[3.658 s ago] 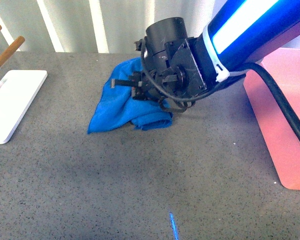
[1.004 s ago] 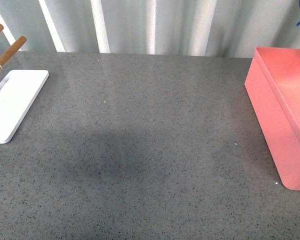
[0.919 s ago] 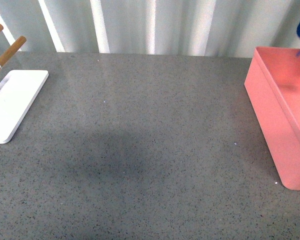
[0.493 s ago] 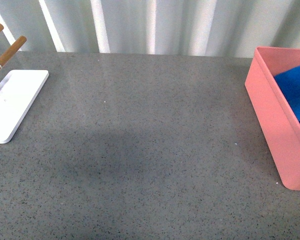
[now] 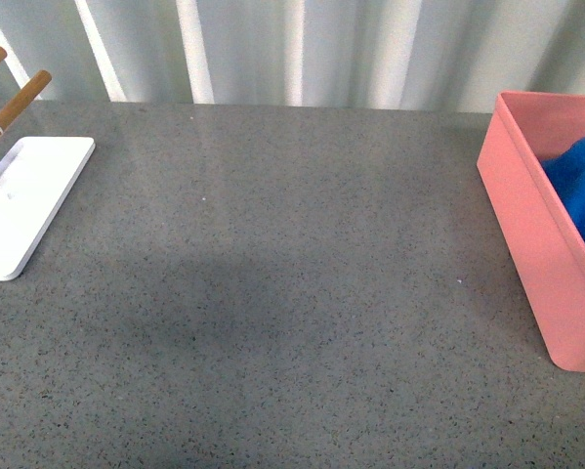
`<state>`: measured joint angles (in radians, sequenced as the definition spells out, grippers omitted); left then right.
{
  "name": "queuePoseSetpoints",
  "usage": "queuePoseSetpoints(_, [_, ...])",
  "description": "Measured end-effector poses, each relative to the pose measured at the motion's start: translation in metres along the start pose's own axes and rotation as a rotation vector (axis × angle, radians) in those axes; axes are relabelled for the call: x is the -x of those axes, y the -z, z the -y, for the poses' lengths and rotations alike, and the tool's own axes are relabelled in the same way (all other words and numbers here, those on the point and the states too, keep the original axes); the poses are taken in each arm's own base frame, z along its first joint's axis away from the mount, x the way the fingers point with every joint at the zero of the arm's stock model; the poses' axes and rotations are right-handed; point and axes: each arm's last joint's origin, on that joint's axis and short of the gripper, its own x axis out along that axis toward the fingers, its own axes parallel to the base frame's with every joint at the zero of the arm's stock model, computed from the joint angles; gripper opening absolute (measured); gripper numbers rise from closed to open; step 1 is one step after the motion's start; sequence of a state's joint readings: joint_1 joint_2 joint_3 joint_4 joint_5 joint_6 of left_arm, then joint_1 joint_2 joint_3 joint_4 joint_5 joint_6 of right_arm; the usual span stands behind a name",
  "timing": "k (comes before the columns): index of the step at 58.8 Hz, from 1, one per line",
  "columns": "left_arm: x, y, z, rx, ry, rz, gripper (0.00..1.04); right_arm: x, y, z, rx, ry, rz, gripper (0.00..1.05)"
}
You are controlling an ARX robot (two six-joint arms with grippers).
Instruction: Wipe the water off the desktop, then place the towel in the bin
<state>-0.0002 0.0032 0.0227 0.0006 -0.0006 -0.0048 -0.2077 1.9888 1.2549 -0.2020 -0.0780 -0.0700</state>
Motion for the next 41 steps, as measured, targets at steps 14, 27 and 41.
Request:
queuePoseSetpoints(14, [0.0, 0.0, 0.0, 0.0, 0.0, 0.0, 0.98, 0.009, -0.005, -0.004, -0.031, -0.04, 0.03, 0.98])
queuePoseSetpoints(27, [0.0, 0.0, 0.0, 0.0, 0.0, 0.0, 0.98, 0.027, -0.016, -0.016, -0.023, -0.098, 0.109, 0.98])
queuePoseSetpoints(41, [0.0, 0.0, 0.0, 0.0, 0.0, 0.0, 0.98, 0.105, -0.022, -0.065, 0.137, -0.189, 0.455, 0.98])
